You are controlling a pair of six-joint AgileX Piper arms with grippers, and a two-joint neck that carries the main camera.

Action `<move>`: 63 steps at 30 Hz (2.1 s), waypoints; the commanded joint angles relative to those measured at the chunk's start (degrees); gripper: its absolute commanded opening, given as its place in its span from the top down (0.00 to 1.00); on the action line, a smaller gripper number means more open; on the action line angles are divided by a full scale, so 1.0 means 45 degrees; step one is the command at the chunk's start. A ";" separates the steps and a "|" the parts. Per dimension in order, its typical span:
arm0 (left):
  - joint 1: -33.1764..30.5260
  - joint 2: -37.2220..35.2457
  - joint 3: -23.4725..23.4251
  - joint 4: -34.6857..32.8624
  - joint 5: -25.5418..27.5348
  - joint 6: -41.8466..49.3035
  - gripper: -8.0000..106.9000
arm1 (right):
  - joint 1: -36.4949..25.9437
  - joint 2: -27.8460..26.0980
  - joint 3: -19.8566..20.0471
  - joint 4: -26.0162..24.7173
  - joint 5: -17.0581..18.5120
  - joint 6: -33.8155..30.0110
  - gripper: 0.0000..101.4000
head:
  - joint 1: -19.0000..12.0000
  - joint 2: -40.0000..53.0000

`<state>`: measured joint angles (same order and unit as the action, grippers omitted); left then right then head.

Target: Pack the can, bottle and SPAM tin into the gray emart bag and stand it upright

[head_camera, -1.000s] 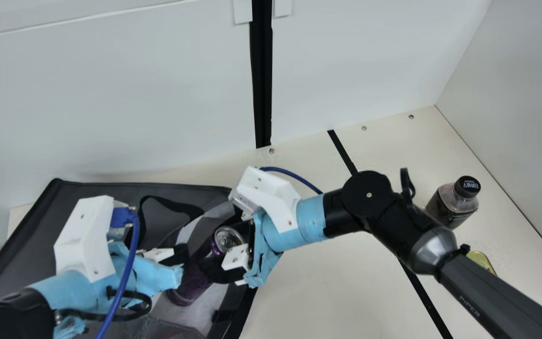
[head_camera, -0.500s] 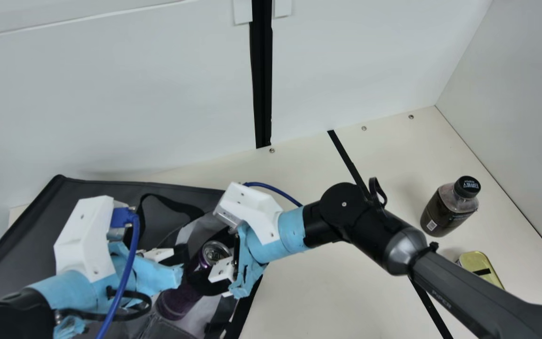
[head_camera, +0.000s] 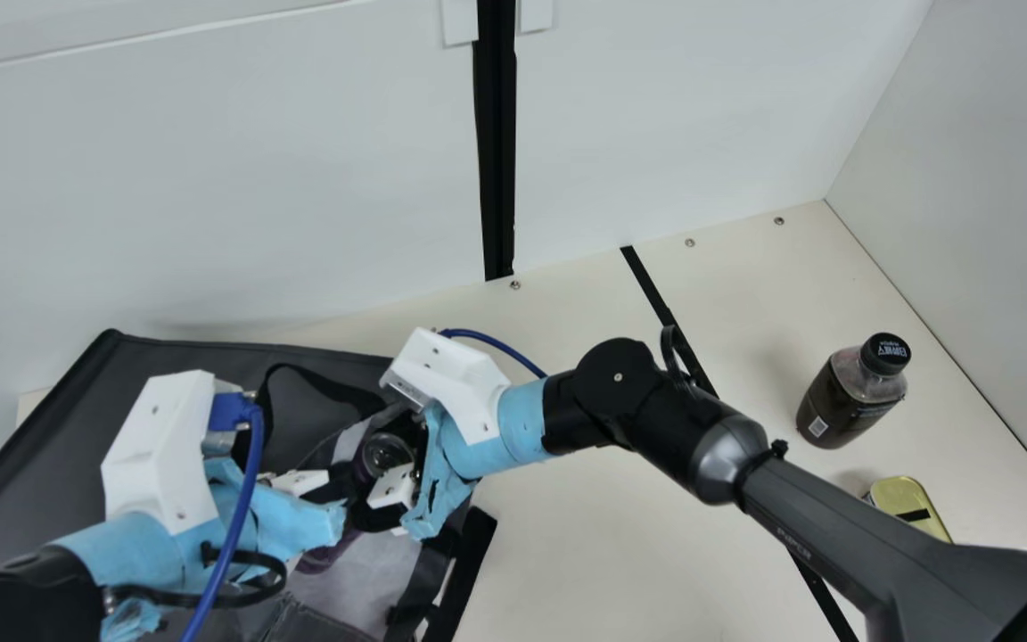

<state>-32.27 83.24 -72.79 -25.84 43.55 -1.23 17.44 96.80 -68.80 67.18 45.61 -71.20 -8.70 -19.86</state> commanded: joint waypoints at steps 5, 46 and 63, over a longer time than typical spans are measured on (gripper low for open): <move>0.0000 0.0000 0.0000 0.0000 0.0000 0.0000 1.00 | 0.0159 0.0226 -0.0075 0.0031 -0.0958 -0.0280 1.00 | -0.0289 -0.0030; 0.0000 0.0000 0.0000 0.0000 0.0000 0.0000 1.00 | 0.0293 0.0566 0.0324 0.0379 -0.1939 -0.0778 0.31 | -0.0289 -0.0030; 0.0000 0.0000 0.0000 0.0000 0.0000 0.0000 1.00 | -0.0650 0.0062 0.0311 -0.0235 -0.1029 -0.0813 0.06 | -0.0289 -0.0030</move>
<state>-32.27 83.24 -72.79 -25.84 43.55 -1.23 14.97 97.33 -67.43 66.19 40.67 -74.71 -8.61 -19.95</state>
